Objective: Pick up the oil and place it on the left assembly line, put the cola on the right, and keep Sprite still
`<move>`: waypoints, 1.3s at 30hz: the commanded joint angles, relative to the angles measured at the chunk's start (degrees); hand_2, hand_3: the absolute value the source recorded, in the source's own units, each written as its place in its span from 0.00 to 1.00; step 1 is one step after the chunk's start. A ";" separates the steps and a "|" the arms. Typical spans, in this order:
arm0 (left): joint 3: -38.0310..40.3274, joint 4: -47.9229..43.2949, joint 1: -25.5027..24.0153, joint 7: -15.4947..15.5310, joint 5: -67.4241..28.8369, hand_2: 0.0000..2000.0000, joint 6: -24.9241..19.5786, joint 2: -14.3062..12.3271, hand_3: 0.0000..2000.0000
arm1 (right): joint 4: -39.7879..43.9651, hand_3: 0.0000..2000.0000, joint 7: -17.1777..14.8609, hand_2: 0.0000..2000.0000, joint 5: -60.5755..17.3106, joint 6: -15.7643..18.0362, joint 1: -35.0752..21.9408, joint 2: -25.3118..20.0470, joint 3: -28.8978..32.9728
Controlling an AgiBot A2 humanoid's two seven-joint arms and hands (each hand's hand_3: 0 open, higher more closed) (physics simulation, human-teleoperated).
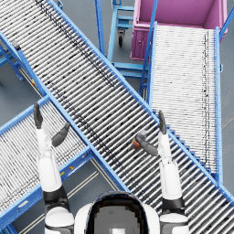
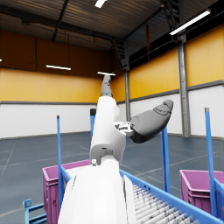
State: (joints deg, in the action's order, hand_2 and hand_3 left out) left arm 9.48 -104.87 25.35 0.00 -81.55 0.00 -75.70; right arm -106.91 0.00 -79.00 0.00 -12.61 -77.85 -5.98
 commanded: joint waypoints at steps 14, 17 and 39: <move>0.20 3.27 1.22 0.00 0.00 0.00 0.00 -0.24 0.00 | 30.39 0.00 0.00 0.00 0.01 0.00 -6.89 -4.34 -10.64; 0.28 3.93 1.46 0.00 0.00 0.00 0.00 -0.30 0.00 | 36.59 0.00 0.00 0.00 0.00 0.00 -8.70 -5.38 -11.29; 0.30 5.69 2.21 0.00 0.00 0.00 0.00 -1.03 0.00 | 47.80 1.00 0.04 1.00 -0.02 -0.78 -19.95 -11.38 -1.10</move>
State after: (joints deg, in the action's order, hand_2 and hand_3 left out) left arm 9.45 -98.62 26.88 0.00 -81.54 0.00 -76.89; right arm -52.76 0.04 -79.05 0.50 -29.01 -88.83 -14.36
